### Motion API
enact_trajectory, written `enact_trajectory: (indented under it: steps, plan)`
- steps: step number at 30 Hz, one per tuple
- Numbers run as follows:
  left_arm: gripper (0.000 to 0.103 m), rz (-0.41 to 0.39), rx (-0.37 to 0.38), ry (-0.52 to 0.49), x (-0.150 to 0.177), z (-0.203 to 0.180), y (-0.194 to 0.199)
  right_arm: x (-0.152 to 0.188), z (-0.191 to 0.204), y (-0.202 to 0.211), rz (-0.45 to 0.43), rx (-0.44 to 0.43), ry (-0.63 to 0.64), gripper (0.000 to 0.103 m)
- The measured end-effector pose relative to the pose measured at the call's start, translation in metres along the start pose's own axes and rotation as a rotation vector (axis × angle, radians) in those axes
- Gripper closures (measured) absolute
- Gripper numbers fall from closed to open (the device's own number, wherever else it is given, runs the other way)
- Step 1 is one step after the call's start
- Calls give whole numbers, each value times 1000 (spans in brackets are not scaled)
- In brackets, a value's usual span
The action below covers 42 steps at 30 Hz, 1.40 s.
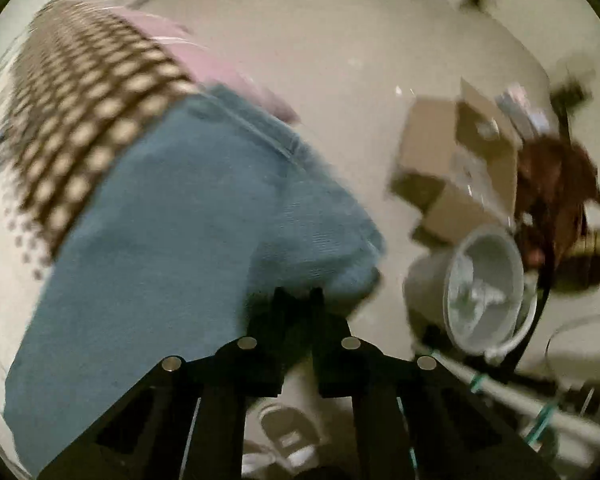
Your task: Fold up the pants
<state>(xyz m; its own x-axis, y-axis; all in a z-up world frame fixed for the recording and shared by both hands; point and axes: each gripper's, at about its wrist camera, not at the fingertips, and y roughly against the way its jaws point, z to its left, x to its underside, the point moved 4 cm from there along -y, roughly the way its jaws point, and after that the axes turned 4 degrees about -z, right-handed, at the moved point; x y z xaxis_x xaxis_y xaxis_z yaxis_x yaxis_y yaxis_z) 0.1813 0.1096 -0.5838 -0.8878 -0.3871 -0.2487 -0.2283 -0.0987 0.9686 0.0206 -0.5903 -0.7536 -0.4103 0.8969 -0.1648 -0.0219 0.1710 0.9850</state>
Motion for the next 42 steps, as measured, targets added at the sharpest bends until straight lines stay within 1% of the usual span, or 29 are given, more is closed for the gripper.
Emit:
enact_trajectory:
  steps: [1,2,3,4,5,6,8,9,11,12,14,16,17,19,20,21,22,23,25,27,30,33,35,37,39,42]
  plan:
    - [45,0,-3,-2,-2,2,-2,2,-7,-4,22,-23,-23,93]
    - [45,2,-6,0,-4,7,-5,1,-18,-7,59,-39,-58,88]
    - [45,2,-6,9,-4,9,-3,2,-26,-6,92,-30,-84,73]
    - [45,3,-3,21,-3,10,0,6,-31,-3,108,-9,-100,67]
    - [45,6,-1,34,-5,15,1,6,-31,6,104,2,-103,63]
    - [45,9,4,46,-8,20,2,9,-27,16,86,-7,-88,63]
    - [45,7,5,67,-14,31,7,14,-3,43,52,-20,10,62]
    - [45,4,1,74,-16,35,12,22,14,54,39,-36,63,62]
    - [45,-11,-7,86,-24,43,19,44,67,72,40,-105,203,62]
    - [45,-22,-17,86,-27,46,21,53,99,79,59,-161,275,61]
    - [45,-42,-42,78,-36,50,21,75,171,83,140,-302,413,57]
    - [45,-39,-47,95,-45,55,15,99,244,85,212,-418,535,57]
    - [45,-33,-44,103,-50,58,10,112,274,85,241,-461,577,57]
    - [45,-33,-55,97,-60,64,1,139,345,79,340,-573,658,57]
    - [45,-30,-63,85,-61,64,-3,154,378,72,392,-608,697,57]
    - [45,-22,-73,71,-63,65,-8,167,404,69,427,-618,731,57]
    - [45,-4,-87,60,-61,68,-15,182,426,60,465,-612,776,57]
    - [45,15,-89,61,-59,70,-22,194,437,51,496,-597,808,57]
    - [45,54,-81,68,-53,76,-33,213,452,40,536,-549,873,58]
    - [44,67,-62,77,-49,81,-37,229,449,43,572,-528,940,62]
    - [43,73,-42,81,-48,84,-40,246,421,55,649,-540,1034,62]
    - [40,85,-27,106,-47,88,-44,254,386,60,769,-536,1123,62]
    - [38,90,-21,117,-47,89,-46,253,386,66,803,-525,1169,62]
    - [37,93,-19,116,-46,90,-47,245,393,67,779,-527,1179,57]
    - [36,96,-11,111,-45,91,-48,225,404,64,742,-551,1117,48]
    - [36,100,-2,103,-44,91,-50,200,414,50,701,-576,1024,43]
